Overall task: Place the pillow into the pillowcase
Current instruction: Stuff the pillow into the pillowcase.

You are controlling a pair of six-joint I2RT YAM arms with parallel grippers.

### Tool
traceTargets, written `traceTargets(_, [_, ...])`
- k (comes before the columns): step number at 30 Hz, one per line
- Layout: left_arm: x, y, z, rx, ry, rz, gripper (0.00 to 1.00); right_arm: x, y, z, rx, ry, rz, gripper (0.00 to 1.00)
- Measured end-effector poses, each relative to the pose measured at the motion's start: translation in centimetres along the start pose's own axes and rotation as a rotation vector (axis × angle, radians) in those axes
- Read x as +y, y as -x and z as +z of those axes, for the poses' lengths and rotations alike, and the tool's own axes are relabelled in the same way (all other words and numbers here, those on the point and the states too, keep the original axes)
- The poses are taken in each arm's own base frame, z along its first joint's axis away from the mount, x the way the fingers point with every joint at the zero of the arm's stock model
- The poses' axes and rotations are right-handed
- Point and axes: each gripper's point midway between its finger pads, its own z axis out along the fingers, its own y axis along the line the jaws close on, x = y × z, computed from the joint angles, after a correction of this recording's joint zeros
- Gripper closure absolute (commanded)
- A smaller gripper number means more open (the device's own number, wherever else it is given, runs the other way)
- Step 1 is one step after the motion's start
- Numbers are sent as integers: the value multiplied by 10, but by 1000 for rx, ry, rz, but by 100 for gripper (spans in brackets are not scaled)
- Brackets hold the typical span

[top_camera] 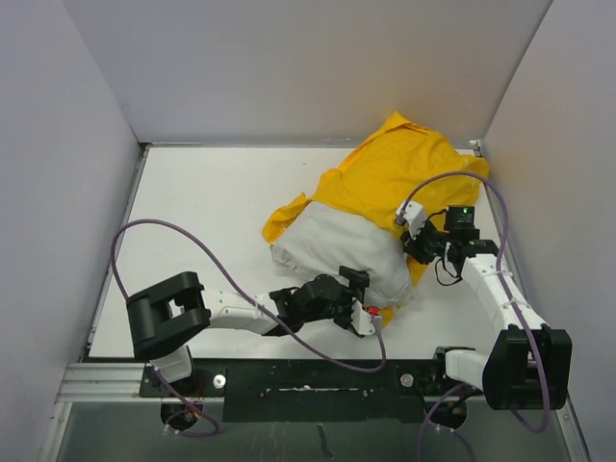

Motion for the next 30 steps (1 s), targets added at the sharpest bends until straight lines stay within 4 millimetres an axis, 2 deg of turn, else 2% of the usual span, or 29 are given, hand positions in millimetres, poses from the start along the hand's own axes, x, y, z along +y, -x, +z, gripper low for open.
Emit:
traceTargets(2, [8,-6,4,9,17,-1,26,-2,-3,0,16,-10,5,99])
traceTargets(4, [18,-13,7,23,38,-19,39,1,-1,-2,16,7,9,100])
traceTargets(5, [24,-17,8,29,51,-35,51,2,2,-3,9,20,5,100])
traceTargets(7, [35,-22,8,34,77,-77,81,11,19,-10,-46,88,-22,100])
traceTargets(8, [41,-24,8,34,91,-105,90,18,31,-15,-91,134,-53,100])
traceTargets(9, [46,-25,8,34,103,-133,95,25,42,-20,-133,176,-84,100])
traceTargets(12, [58,-29,7,26,128,-218,99,50,72,-38,-276,301,-173,100])
traceTargets(14, [61,-31,7,14,126,-276,100,60,82,-44,-332,352,-183,100])
traceTargets(19, [62,-30,8,-26,114,-394,100,73,80,-42,-350,451,-129,100])
traceTargets(20, [64,-31,8,-33,117,-414,99,74,79,-42,-351,459,-126,100])
traceTargets(23, [72,-38,8,-75,107,-510,78,70,78,-42,-335,435,-121,97])
traceTargets(25, [74,-44,7,-109,77,-583,56,65,71,-40,-298,396,-123,87])
traceTargets(28, [74,-51,2,-149,40,-681,22,62,56,-36,-228,382,-110,63])
traceTargets(30, [69,-53,-4,-170,34,-745,10,68,48,-35,-198,411,-104,51])
